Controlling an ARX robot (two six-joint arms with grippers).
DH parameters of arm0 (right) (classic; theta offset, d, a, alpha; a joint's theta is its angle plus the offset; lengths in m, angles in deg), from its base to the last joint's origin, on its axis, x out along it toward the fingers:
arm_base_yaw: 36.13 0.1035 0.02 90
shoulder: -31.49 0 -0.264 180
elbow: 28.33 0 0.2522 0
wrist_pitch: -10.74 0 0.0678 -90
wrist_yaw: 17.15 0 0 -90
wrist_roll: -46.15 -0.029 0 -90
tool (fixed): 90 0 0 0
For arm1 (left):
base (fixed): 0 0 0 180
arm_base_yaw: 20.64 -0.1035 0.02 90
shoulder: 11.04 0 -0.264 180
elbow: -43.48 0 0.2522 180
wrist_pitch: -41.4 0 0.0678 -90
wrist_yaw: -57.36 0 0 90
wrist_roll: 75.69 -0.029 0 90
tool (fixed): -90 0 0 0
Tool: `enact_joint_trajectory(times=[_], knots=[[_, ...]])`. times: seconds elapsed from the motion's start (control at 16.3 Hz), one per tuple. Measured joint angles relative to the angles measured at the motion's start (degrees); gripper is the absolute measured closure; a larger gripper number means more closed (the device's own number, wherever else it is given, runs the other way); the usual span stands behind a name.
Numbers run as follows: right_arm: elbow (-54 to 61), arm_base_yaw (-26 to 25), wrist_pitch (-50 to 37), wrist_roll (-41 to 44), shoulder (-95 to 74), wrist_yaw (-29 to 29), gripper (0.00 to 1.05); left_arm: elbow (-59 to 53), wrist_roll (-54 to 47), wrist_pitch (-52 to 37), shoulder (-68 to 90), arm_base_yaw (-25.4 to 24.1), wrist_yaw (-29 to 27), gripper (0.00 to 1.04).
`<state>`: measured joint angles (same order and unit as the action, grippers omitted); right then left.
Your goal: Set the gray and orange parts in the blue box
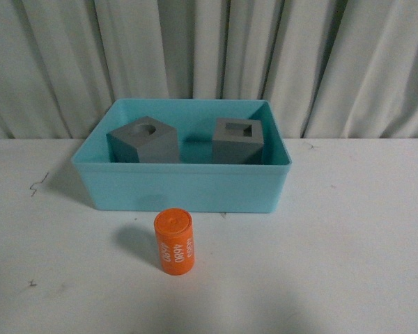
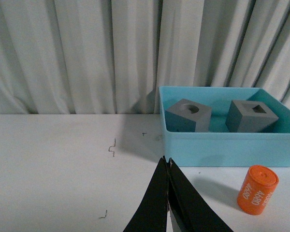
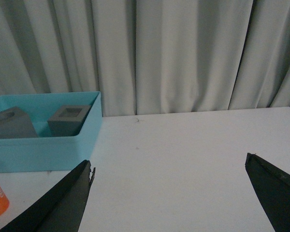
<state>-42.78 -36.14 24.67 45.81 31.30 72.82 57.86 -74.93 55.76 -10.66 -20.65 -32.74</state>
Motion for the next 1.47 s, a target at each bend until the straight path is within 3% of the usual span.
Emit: enact_joint_trajectory(times=[0.06, 0.12, 0.55, 0.61, 0.8, 0.86, 0.92, 0.98, 1.1, 1.23, 1.47], knots=[[0.0, 0.0, 0.07, 0.0, -0.02, 0.04, 0.06, 0.0, 0.0, -0.24, -0.02, 0.0, 0.07, 1.03], [0.0, 0.0, 0.02, 0.0, 0.0, 0.02, 0.06, -0.02, 0.02, -0.35, -0.02, 0.0, 0.09, 0.97], [0.0, 0.0, 0.04, 0.0, 0.0, 0.02, 0.06, -0.02, 0.02, -0.39, -0.02, 0.0, 0.07, 0.12], [0.0, 0.0, 0.04, 0.0, 0.0, 0.02, 0.06, -0.02, -0.11, -0.39, 0.0, 0.0, 0.07, 0.05], [-0.02, 0.0, 0.13, 0.0, -0.02, 0.04, 0.06, -0.02, -0.11, -0.39, -0.02, 0.0, 0.07, 0.07], [-4.17, 0.87, 11.19, -3.5, -5.7, 5.35, 0.06, -0.02, -0.11, -0.37, 0.0, 0.0, 0.02, 0.07], [-8.66, -3.98, 10.51, -5.84, -18.95, 3.96, 0.06, -0.02, -0.13, -0.48, -0.02, 0.0, 0.15, 0.07], [-12.15, -10.43, 3.87, -5.51, -28.22, -0.7, 0.06, -0.02, -0.13, -0.42, -0.02, 0.02, 0.0, 0.07], [-21.9, -18.21, -8.0, -0.46, -45.64, -11.65, 0.06, -0.02, -0.13, -0.39, -0.02, 0.02, 0.04, 0.07], [-31.17, -14.8, -8.57, 6.93, -62.6, -20.39, 0.06, -0.02, -0.11, -0.39, 0.0, 0.02, 0.07, 0.07], [-40.3, 2.93, 0.11, 18.69, -79.97, -29.42, 0.06, -0.02, -0.13, -0.39, 0.0, 0.02, 0.04, 0.07]])
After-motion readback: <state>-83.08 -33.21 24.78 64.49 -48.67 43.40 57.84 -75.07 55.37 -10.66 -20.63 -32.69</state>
